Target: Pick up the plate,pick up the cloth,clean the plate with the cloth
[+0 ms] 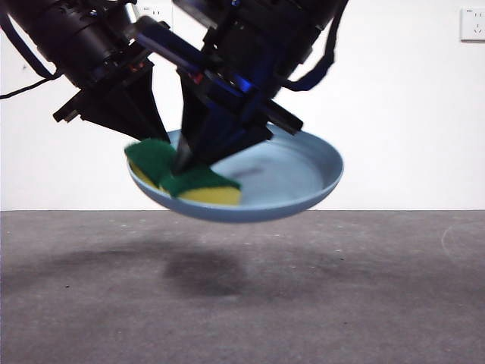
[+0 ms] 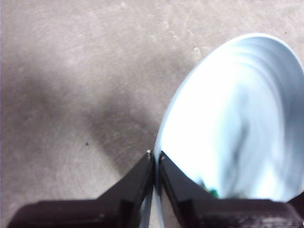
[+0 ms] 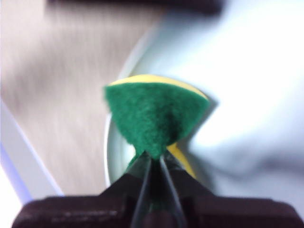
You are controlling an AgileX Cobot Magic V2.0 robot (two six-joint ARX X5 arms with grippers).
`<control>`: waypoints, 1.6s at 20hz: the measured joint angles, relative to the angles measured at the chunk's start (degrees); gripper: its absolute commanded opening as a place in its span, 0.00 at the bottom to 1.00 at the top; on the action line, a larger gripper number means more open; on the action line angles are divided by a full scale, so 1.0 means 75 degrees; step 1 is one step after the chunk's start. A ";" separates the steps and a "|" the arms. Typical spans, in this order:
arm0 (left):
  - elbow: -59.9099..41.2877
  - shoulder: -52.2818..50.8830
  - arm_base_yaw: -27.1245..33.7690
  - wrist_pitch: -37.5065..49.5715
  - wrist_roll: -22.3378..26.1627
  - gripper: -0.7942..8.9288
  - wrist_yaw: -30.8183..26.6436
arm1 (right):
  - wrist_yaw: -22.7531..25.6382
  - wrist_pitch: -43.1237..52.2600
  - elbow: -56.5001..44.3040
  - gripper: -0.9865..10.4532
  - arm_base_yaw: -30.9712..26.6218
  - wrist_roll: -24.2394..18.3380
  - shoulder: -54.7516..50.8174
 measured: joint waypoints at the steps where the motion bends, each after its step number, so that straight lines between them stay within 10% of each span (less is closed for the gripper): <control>1: 0.0000 0.0000 0.0052 -0.0026 0.0003 0.07 0.0023 | 0.0221 -0.0382 0.0012 0.08 0.0026 -0.0044 0.0000; 7: 0.0000 0.0000 0.0216 -0.0615 0.0044 0.07 -0.0012 | 0.3448 -0.1693 0.0020 0.08 -0.0044 -0.0198 0.0000; 13: 0.0000 0.0000 0.0236 -0.1180 0.0216 0.07 0.0586 | 0.3829 -0.0845 0.0015 0.08 -0.0504 -0.0239 0.0000; 24: 0.0000 0.0003 0.0224 -0.1005 0.0300 0.07 0.0842 | 0.0399 0.1206 0.0009 0.08 -0.0539 0.0230 0.0000; 32: -0.0012 0.0012 0.0111 -0.0420 0.0420 0.07 -0.1166 | 0.0166 -0.0618 0.0023 0.08 0.0090 0.0245 -0.0003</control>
